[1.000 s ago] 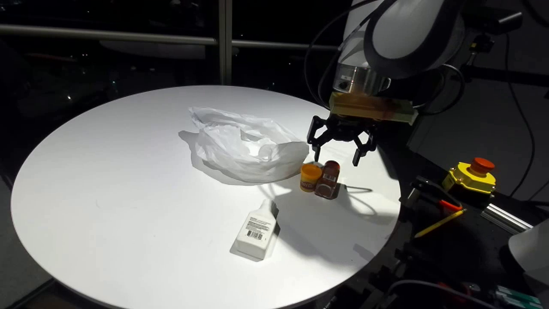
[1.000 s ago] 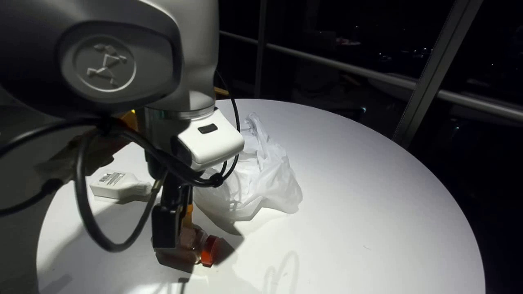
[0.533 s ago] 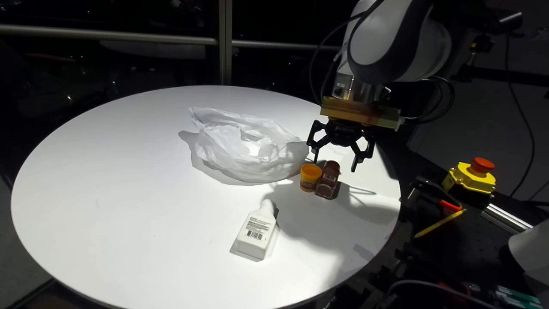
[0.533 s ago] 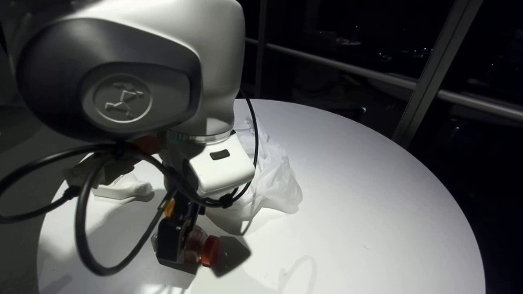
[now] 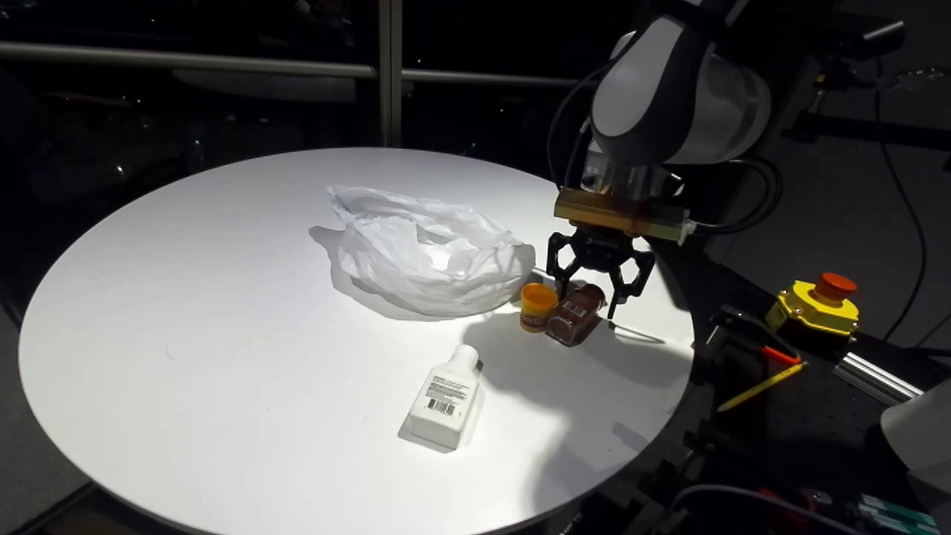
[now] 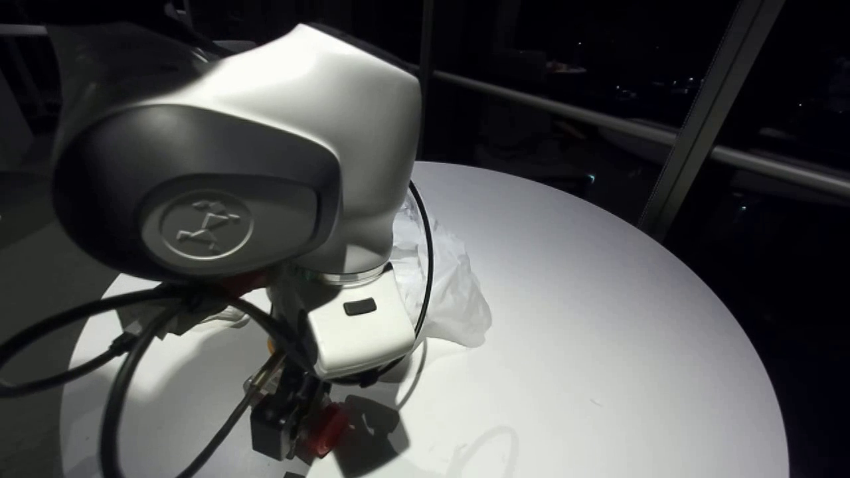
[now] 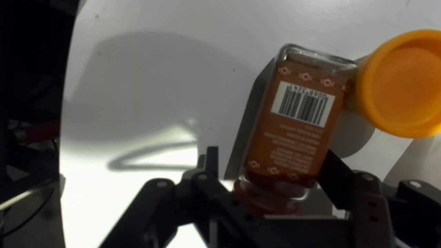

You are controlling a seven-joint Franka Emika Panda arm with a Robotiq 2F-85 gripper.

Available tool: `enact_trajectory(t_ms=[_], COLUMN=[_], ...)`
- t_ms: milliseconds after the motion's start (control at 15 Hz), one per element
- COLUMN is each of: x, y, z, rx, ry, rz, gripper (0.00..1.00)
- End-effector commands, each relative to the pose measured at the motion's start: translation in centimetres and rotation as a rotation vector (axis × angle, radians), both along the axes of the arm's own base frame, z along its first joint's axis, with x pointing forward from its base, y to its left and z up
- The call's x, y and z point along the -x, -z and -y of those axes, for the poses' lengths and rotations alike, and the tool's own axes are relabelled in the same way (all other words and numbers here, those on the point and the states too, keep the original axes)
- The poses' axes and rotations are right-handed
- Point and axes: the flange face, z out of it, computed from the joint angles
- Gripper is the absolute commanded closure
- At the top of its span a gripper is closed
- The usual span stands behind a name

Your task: Put the bottles in the white plastic bag

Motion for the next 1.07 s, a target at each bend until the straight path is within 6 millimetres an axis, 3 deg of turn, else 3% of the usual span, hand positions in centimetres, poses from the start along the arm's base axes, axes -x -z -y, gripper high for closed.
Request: enact_trajectory(t_ms=[0,200,467,600,733,1000], x=[-0.2,0.2,0.7,0.6,-0.7,-6.6], y=[-1.3,-2.3,-5.0,-7.7,-10.0,-15.0], z=[0.2,0.2,0.3,-0.1,-1.5,-6.5], rx=[-0.036,-0.046,-0.006,0.053,0.124,0.261], ry=[0.022,0.014,-0.051,-0.114,-0.185,-0.315], rz=[0.055,0.081,0.097,0.133,0.192,0.327], gripper=[0.58,0.76,0.76,0.76,0.76,0.76])
